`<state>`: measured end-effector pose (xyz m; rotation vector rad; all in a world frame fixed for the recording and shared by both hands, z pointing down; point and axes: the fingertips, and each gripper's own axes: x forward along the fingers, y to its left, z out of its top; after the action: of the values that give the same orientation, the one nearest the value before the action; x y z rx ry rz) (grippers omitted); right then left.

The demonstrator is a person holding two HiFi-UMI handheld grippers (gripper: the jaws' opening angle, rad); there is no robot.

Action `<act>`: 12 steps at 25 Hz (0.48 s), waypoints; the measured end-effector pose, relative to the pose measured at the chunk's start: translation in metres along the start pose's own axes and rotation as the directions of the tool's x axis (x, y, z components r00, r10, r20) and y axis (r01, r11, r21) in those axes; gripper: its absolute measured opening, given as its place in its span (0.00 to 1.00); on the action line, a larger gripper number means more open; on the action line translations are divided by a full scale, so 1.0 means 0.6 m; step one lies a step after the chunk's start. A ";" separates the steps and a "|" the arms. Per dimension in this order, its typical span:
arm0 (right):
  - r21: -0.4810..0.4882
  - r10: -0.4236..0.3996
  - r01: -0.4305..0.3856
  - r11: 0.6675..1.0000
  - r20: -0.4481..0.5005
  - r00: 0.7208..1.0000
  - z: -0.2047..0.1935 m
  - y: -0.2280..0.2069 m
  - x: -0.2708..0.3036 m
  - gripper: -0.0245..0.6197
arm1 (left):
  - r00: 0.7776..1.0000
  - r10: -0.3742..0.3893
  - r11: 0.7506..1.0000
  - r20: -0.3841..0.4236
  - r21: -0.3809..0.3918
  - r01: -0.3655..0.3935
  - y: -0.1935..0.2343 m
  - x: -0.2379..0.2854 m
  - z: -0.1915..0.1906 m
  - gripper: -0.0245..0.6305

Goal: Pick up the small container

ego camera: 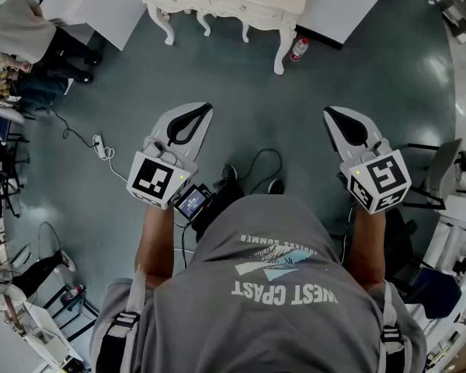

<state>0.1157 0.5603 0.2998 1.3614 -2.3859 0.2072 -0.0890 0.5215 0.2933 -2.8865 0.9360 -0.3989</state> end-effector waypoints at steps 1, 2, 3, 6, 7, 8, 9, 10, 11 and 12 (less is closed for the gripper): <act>0.001 -0.001 0.001 1.000 -0.001 1.000 0.000 -0.001 0.005 0.04 | 1.000 -0.004 1.000 0.001 -0.002 0.004 0.004 0.003 -0.003 0.04; 0.001 -0.001 0.001 1.000 -0.002 1.000 0.001 -0.002 0.010 0.04 | 1.000 -0.007 1.000 0.001 -0.006 0.007 0.009 0.005 -0.006 0.04; 0.002 -0.002 0.002 1.000 -0.002 1.000 0.003 -0.002 0.015 0.04 | 1.000 -0.011 1.000 0.000 -0.010 0.011 0.013 0.006 -0.008 0.04; 0.003 -0.006 0.006 1.000 -0.005 1.000 0.012 0.003 0.033 0.04 | 1.000 -0.023 1.000 0.011 -0.004 0.023 0.035 0.007 -0.013 0.04; 0.004 -0.008 0.008 1.000 -0.007 1.000 0.016 0.005 0.041 0.04 | 1.000 -0.026 1.000 0.014 -0.002 0.026 0.044 0.006 -0.014 0.04; 0.005 -0.010 0.010 1.000 -0.009 1.000 0.019 0.008 0.048 0.04 | 0.999 -0.029 1.000 0.017 -0.002 0.029 0.053 0.006 -0.016 0.04; 0.006 -0.013 0.013 1.000 -0.011 1.000 0.022 0.011 0.056 0.04 | 0.999 -0.032 0.999 0.018 -0.002 0.032 0.062 0.005 -0.018 0.04; 0.007 -0.015 0.015 1.000 -0.013 1.000 0.025 0.014 0.064 0.04 | 0.999 -0.036 0.999 0.019 -0.003 0.037 0.071 0.004 -0.022 0.04; 0.008 -0.018 0.018 1.000 -0.014 1.000 0.028 0.017 0.072 0.04 | 0.999 -0.041 0.999 0.019 -0.003 0.041 0.080 0.004 -0.025 0.04; 0.009 -0.022 0.022 1.000 -0.014 1.000 0.031 0.019 0.079 0.04 | 0.999 -0.044 0.999 0.020 -0.005 0.044 0.089 0.005 -0.029 0.04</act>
<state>0.0797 0.5225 0.3025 1.3846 -2.3601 0.2212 -0.1217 0.4764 0.3023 -2.9151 0.8728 -0.3707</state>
